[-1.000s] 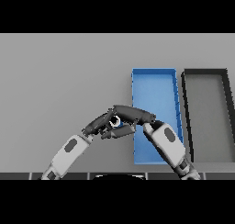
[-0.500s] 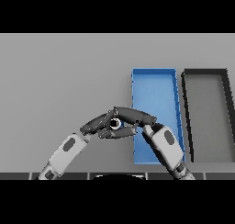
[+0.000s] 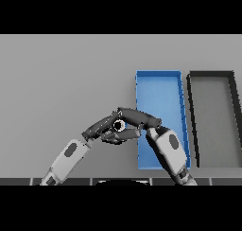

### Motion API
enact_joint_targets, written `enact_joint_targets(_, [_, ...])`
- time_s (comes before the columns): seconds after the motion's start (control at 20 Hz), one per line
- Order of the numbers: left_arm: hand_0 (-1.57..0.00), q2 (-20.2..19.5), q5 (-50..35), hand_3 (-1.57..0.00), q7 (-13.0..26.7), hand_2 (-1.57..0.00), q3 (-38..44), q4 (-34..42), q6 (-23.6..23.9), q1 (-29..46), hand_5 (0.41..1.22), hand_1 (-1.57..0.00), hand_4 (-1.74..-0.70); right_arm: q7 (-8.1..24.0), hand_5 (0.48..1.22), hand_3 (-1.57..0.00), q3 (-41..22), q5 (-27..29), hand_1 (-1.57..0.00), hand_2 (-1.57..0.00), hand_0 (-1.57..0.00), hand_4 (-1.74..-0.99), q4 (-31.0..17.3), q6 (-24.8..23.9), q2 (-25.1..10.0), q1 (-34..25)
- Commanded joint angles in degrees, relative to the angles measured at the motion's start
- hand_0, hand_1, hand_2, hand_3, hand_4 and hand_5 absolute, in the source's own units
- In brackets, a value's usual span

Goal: Pick up the blue pipe and place it into the blue bin.

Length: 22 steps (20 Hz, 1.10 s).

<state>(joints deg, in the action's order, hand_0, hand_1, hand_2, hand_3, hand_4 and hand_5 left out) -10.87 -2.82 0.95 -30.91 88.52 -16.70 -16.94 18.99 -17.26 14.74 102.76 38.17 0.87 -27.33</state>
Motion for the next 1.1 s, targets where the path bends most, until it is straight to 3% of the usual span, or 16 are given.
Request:
enact_joint_targets(0.0, [-0.02, -0.4, -0.1, -0.01, 1.4, -0.02, 0.0, 0.7, 0.3, 0.3, 0.612, -0.02, -0.87, 0.7, 1.220, -1.57, 0.1, 0.0, -1.57, -1.57, -1.57, -1.491, -0.2, -0.3, 0.5, -0.4])
enact_joint_targets(0.15, [-0.01, 0.1, 0.7, 0.00, 2.5, -0.01, -0.5, 0.3, 1.0, 0.3, 0.572, -0.01, -0.88, 8.6, 1.221, -1.57, 2.2, 12.0, -1.57, -1.57, -1.57, -1.492, -0.6, -3.3, 2.5, -2.3])
enact_joint_targets(0.35, [0.00, -0.8, 0.5, 0.00, 2.5, 0.00, -0.5, 1.2, 0.5, 0.9, 0.529, 0.00, -0.87, 15.3, 1.221, -1.57, 5.9, 24.7, -1.57, -1.57, -1.57, -1.494, -0.7, -9.5, 1.2, -8.3])
enact_joint_targets(0.55, [0.00, -1.0, 0.1, 0.00, 3.0, 0.00, -0.2, 0.9, 0.3, 1.0, 0.503, 0.00, -0.86, 15.6, 1.221, -1.57, 8.0, 30.1, -1.57, -1.57, -1.57, -1.493, 0.0, -16.4, -4.5, -16.4])
enact_joint_targets(0.65, [0.00, -0.7, 0.3, 0.00, 3.0, 0.00, -0.6, 1.5, 0.2, 0.6, 0.493, 0.00, -0.86, 13.8, 1.221, -1.57, 10.0, 29.9, -1.57, -1.57, -1.57, -1.494, -1.1, -16.0, -6.1, -21.1])
enact_joint_targets(0.85, [0.00, -0.9, 0.0, 0.00, 4.0, 0.00, -0.4, 1.8, 0.2, 0.5, 0.483, 0.00, -0.86, 10.2, 1.221, -1.57, 16.4, 28.4, -1.57, -1.57, -1.57, -1.496, -7.8, -17.9, -9.9, -28.7])
enact_joint_targets(1.05, [0.00, -1.5, 0.9, 0.00, 3.8, 0.00, -1.0, 3.0, 0.6, 1.9, 0.481, 0.00, -0.84, 8.4, 1.221, -1.57, 20.9, 21.4, -1.57, -1.57, -1.57, -1.498, -16.4, -19.1, -13.7, -31.3])
